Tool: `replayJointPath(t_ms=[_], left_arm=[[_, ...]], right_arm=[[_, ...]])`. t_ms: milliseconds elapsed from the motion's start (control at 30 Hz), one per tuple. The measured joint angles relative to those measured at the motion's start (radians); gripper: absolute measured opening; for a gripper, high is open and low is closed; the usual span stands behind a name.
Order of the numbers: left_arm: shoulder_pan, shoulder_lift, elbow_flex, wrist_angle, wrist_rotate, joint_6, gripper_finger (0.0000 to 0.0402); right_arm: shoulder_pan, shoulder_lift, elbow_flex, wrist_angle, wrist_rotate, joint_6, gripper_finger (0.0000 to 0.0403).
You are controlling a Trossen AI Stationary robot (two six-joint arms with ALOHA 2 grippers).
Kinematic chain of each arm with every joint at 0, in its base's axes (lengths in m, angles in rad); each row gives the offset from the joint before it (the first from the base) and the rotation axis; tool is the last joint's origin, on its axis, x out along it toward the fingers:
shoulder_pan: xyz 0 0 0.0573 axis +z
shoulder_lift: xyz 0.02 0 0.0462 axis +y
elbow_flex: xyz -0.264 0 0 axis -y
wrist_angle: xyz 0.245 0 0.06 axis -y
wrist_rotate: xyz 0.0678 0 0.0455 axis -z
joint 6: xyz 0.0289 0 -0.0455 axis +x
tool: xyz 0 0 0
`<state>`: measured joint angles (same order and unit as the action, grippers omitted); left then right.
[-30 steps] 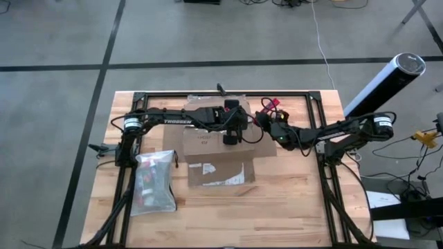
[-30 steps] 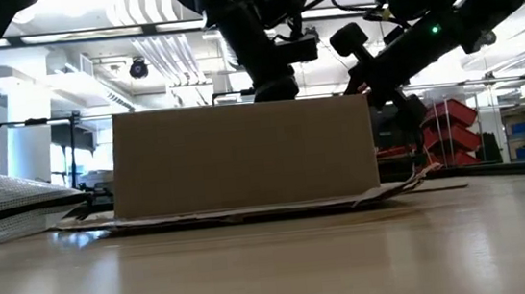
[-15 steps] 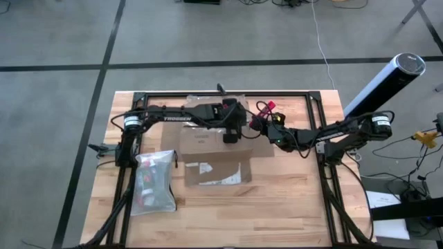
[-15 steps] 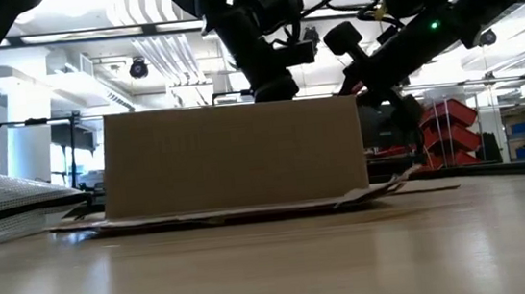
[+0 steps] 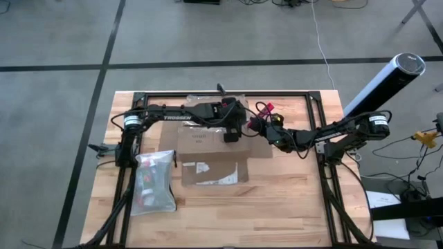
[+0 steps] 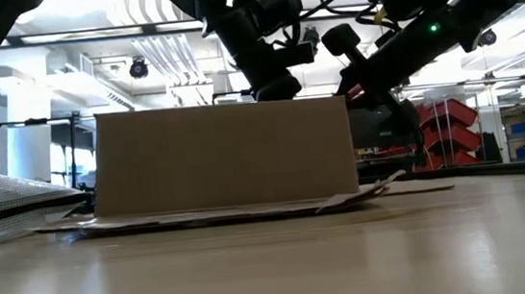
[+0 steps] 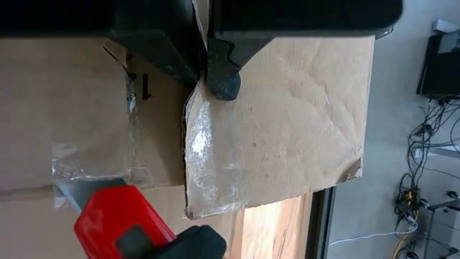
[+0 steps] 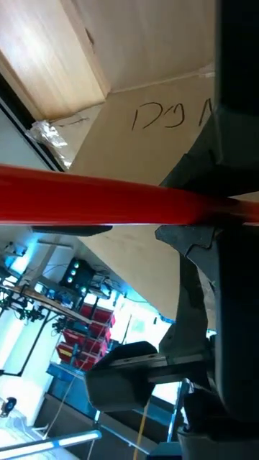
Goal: Unpack boxes
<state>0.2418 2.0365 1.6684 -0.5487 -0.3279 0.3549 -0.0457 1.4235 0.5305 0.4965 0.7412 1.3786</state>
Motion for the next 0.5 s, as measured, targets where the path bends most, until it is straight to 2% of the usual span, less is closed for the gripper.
replayJointPath(t_ms=[500], left_arm=[[-0.015,0.000,0.001,0.022,0.014,-0.042,0.0000]], right_arm=[[-0.120,0.001,0.001,0.015,0.030,-0.086,0.0015]])
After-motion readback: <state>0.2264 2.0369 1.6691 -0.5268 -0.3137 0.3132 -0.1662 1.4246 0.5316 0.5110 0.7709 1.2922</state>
